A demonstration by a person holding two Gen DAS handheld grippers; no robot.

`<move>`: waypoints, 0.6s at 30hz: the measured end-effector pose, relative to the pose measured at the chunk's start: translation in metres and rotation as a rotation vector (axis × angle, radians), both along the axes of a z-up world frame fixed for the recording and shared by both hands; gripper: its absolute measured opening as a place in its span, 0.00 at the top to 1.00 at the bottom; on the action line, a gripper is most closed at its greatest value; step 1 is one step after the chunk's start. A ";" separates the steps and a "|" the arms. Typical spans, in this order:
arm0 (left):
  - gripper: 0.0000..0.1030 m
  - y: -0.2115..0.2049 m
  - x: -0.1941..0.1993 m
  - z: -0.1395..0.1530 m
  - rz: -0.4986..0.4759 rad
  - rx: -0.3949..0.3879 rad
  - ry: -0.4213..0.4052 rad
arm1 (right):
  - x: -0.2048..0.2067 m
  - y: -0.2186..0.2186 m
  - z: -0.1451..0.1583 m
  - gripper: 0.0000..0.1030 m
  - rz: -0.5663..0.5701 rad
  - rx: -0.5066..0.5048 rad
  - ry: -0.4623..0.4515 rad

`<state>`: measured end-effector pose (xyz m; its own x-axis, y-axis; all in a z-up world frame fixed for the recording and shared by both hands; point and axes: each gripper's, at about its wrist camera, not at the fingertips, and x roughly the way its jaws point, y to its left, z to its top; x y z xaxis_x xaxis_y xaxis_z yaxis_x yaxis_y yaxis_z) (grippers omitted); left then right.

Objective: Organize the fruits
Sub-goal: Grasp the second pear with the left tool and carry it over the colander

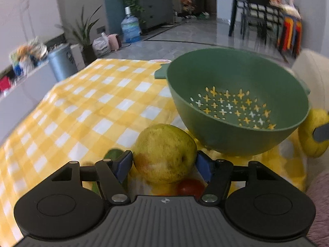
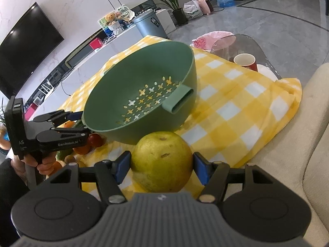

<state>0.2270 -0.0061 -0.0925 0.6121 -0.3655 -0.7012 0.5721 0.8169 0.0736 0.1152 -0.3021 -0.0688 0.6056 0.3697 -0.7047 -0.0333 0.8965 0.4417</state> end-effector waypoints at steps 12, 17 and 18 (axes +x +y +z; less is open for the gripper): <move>0.26 0.026 -0.034 0.045 0.094 -0.083 -0.050 | -0.014 -0.007 0.020 0.40 0.000 0.076 -0.068; 0.26 0.021 -0.042 0.074 0.122 -0.140 -0.080 | -0.022 -0.014 0.033 0.40 -0.001 0.114 -0.115; 0.26 0.019 -0.042 0.080 0.129 -0.157 -0.080 | -0.024 -0.016 0.036 0.39 -0.004 0.128 -0.125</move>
<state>0.1848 0.0127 -0.0129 0.7123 -0.3813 -0.5893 0.4591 0.8882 -0.0198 0.0916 -0.3180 -0.0326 0.6872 0.4489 -0.5711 -0.0916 0.8335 0.5449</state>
